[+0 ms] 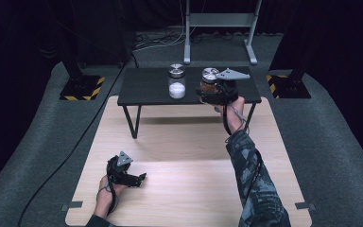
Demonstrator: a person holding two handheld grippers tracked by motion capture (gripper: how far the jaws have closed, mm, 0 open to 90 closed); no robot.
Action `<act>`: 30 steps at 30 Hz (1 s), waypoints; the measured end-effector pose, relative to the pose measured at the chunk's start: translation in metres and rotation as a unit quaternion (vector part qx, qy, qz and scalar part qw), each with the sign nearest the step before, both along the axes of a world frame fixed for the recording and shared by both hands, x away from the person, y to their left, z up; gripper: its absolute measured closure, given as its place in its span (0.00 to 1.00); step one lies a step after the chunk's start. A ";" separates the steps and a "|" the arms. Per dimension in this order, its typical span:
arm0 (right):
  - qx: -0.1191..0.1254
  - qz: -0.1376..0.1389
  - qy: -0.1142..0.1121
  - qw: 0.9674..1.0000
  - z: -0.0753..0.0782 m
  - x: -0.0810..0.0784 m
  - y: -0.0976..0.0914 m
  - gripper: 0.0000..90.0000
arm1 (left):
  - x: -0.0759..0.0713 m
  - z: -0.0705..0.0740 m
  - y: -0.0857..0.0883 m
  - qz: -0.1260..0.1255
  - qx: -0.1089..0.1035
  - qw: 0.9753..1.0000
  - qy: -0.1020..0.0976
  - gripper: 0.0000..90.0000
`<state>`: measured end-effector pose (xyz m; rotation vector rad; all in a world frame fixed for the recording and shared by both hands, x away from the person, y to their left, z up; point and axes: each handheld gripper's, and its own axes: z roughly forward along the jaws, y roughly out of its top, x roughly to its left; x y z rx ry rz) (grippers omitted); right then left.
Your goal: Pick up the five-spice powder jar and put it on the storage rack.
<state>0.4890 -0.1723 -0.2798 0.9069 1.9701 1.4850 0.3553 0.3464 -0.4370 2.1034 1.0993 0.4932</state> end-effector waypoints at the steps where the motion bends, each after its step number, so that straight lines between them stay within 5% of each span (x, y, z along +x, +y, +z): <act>1: -0.001 0.000 0.001 1.000 -0.001 0.002 0.001 0.32 | 0.000 0.000 0.000 0.000 0.000 1.000 0.000 0.00; 30: -0.007 0.020 0.020 1.000 -0.002 0.035 0.015 0.33 | 0.000 0.000 0.000 -0.004 -0.001 1.000 0.000 0.00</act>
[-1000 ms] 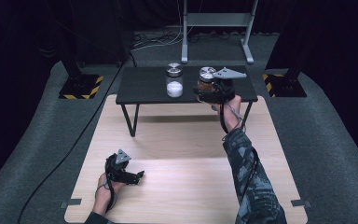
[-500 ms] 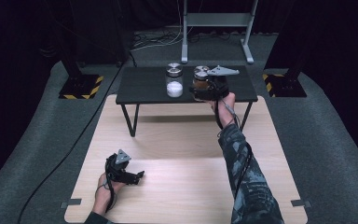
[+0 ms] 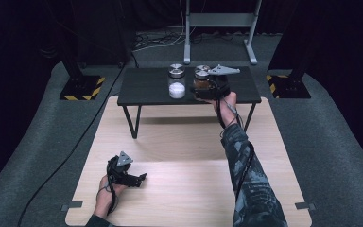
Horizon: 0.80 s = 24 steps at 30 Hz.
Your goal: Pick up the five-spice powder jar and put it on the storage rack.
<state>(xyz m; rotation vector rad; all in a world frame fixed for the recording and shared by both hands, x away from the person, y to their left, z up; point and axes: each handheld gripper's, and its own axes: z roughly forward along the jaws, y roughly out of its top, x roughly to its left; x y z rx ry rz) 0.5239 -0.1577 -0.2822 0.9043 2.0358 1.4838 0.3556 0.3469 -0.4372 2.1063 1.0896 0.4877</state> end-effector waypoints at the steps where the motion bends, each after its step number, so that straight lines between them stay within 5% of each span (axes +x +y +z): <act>1: 0.000 0.000 0.001 1.000 0.000 0.001 0.001 0.33 | 0.000 0.000 0.000 0.000 0.000 1.000 0.000 0.00; 24: 0.014 -0.003 -0.021 1.000 -0.013 0.003 0.004 0.33 | 0.000 0.000 0.000 -0.001 0.000 1.000 0.000 0.00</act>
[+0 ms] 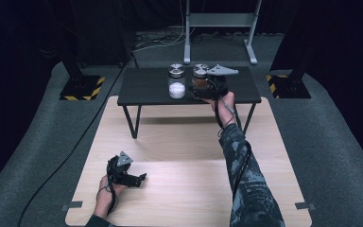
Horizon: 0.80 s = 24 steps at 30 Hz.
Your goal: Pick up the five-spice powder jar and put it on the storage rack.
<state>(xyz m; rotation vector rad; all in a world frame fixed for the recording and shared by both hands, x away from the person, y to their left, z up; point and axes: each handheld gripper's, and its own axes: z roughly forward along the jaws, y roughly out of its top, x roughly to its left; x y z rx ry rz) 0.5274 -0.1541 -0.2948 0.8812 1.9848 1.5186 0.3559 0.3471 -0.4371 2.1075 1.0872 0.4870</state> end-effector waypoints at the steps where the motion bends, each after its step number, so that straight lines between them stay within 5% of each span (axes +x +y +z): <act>1: 0.000 0.000 0.000 1.000 0.000 0.000 0.000 0.33 | 0.000 0.000 0.000 0.000 0.000 1.000 0.000 0.00; 24: -0.014 -0.002 0.015 1.000 0.009 0.002 0.003 0.32 | 0.000 0.000 0.000 0.000 0.000 1.000 0.000 0.00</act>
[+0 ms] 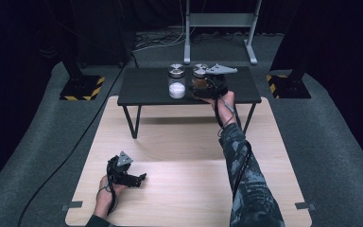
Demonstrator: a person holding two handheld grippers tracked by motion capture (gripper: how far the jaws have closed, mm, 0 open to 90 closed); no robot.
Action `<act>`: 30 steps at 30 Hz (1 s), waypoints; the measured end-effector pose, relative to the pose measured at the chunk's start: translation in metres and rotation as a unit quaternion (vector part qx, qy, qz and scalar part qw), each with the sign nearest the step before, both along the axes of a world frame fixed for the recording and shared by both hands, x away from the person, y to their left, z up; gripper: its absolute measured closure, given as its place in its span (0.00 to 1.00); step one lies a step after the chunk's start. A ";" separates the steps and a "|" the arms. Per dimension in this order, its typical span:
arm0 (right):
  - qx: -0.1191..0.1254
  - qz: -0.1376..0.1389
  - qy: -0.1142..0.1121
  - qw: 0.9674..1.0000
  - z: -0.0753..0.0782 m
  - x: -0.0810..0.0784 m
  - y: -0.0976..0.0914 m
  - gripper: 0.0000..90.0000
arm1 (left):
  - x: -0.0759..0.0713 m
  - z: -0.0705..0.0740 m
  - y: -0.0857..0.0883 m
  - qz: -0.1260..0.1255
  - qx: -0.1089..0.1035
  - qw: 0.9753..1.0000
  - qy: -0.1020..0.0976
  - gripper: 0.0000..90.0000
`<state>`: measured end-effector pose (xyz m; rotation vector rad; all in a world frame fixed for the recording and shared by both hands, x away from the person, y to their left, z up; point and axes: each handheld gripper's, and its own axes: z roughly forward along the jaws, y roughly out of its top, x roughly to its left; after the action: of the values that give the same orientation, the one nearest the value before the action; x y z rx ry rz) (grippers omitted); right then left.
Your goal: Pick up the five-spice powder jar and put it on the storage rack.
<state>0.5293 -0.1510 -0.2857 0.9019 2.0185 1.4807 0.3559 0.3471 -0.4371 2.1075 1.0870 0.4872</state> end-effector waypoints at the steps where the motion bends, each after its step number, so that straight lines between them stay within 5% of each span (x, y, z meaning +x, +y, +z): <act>1: -0.003 0.000 0.003 1.000 0.002 0.000 0.000 0.32 | 0.000 0.000 0.000 0.000 0.000 1.000 0.000 0.00; 2: -0.006 0.001 0.005 1.000 0.003 0.001 0.001 0.30 | 0.000 0.000 0.000 0.000 0.000 1.000 0.000 0.00; 4: -0.025 -0.002 0.005 1.000 0.004 -0.001 0.006 0.01 | 0.000 0.000 0.000 0.000 0.000 1.000 0.000 0.00; 5: -0.025 -0.002 0.005 1.000 0.004 -0.001 0.006 0.01 | 0.000 0.000 0.000 0.000 0.000 1.000 0.000 0.00; 6: -0.051 -0.019 -0.009 0.998 0.000 -0.010 0.015 0.00 | 0.000 0.000 0.000 0.000 0.000 1.000 0.000 0.00; 16: -0.039 -0.017 -0.016 0.999 -0.021 -0.034 -0.004 0.00 | 0.000 0.000 0.000 0.000 0.000 1.000 0.000 0.00; 27: -0.025 -0.023 -0.049 0.998 -0.046 -0.100 -0.037 0.00 | 0.000 0.000 0.000 0.000 0.000 1.000 0.000 0.00; 30: -0.019 -0.036 -0.055 0.998 -0.061 -0.131 -0.046 0.00 | 0.000 0.000 0.000 0.000 0.000 1.000 0.000 0.00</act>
<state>0.3981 -0.1968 -0.3467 0.8506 1.9088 1.4169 0.3561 0.3472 -0.4371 2.1079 1.0866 0.4866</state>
